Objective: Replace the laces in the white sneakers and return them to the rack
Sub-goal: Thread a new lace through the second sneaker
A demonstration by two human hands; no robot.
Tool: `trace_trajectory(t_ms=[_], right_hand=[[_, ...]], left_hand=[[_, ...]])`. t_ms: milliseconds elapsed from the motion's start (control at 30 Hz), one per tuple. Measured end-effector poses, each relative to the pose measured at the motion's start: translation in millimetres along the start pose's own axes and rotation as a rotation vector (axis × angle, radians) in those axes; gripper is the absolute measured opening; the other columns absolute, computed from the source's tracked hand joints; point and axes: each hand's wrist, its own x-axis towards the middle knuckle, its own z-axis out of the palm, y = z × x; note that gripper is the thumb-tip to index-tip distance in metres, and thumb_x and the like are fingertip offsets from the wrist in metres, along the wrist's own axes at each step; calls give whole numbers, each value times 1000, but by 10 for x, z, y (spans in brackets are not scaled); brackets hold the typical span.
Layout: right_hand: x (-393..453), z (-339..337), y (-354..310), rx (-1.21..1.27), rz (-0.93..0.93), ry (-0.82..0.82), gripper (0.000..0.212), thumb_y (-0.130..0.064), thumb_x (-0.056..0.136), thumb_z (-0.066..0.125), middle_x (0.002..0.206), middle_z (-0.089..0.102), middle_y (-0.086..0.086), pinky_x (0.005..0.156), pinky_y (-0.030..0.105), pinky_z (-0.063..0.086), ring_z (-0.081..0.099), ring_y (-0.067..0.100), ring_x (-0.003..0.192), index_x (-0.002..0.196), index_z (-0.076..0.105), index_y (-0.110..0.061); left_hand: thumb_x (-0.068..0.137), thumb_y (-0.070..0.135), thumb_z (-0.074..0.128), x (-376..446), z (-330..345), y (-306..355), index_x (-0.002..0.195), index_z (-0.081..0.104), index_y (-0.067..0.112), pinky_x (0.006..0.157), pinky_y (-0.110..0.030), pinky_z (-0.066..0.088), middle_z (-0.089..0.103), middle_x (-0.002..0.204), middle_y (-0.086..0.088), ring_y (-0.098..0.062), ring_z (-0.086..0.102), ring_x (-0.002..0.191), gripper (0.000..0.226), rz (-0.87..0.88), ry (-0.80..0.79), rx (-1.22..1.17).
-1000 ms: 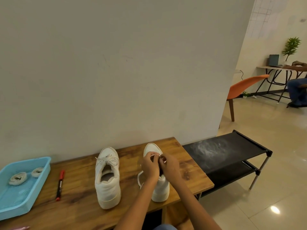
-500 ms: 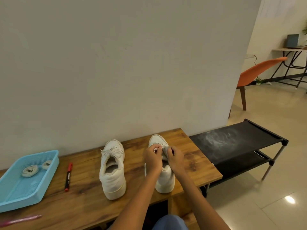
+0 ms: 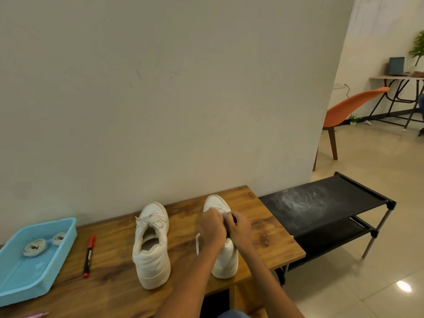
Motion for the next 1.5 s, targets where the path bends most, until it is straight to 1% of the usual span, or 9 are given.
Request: trace_trajectory(t_ms=[300,500,733,933,1000,1133,1267,1367,1500], right_hand=[[-30,-202,-176,425,313,-115,25,-25,95,54,79,68,7,65,25,54,63,15,74,83,68,-7],[70,-322,-306,329,411,-296,16,-20,96,54,80,66,4,54,17,47,60,11,70,88,65,-11],[156,-222,-278,226,354,-115,21,-11,99,40,84,58,10,66,24,48,54,16,76,85,55,-6],[362,-744,-643,1256,264,117,24,-5,98,33,76,54,5,42,13,37,46,5,44,79,45,-11],[374,-872,-722,1076,180,43,23,-6,97,36,76,53,2,40,14,30,37,5,43,77,44,-15],[372,-740,-598,-137,-66,-98,21,-35,94,54,80,58,-3,53,14,36,49,7,64,96,59,-15],[326,-446,-299,-635,3,-422,45,-45,94,51,55,34,-3,49,21,22,28,9,50,59,40,-18],[341,-548,-378,-208,40,-234,38,-31,94,54,58,38,-1,54,22,28,33,10,55,60,46,-15],[387,-971,-589,741,185,677,29,-31,96,50,66,47,-1,59,27,38,41,9,59,71,51,-17]], left_hand=[[98,29,45,-50,7,-16,104,65,20,93,-22,39,69,101,3,-10,61,92,23,105,38,-7],[97,35,48,-24,49,-61,108,64,30,91,-26,31,68,102,7,-9,57,96,21,41,79,59],[97,33,48,-42,20,-40,118,57,27,97,-29,29,65,112,6,-12,53,107,24,-6,95,11],[96,22,49,-56,-6,-67,128,50,26,101,-37,31,51,133,3,-18,42,124,33,-64,87,-15],[95,24,50,-51,-23,-65,129,49,26,100,-36,32,48,136,3,-18,41,125,34,-92,80,-30],[95,26,50,-37,-18,-81,127,47,26,100,-35,33,45,136,1,-18,38,126,33,-133,53,-42],[95,20,51,-33,-13,-72,126,48,26,99,-36,34,47,135,0,-19,39,126,32,-151,66,-63],[95,20,51,-42,-26,-83,127,48,23,97,-35,36,46,135,-2,-21,38,125,32,-176,58,-76],[94,18,52,-17,-20,-101,125,48,22,94,-36,38,46,134,-4,-23,39,122,31,-234,33,-82]])
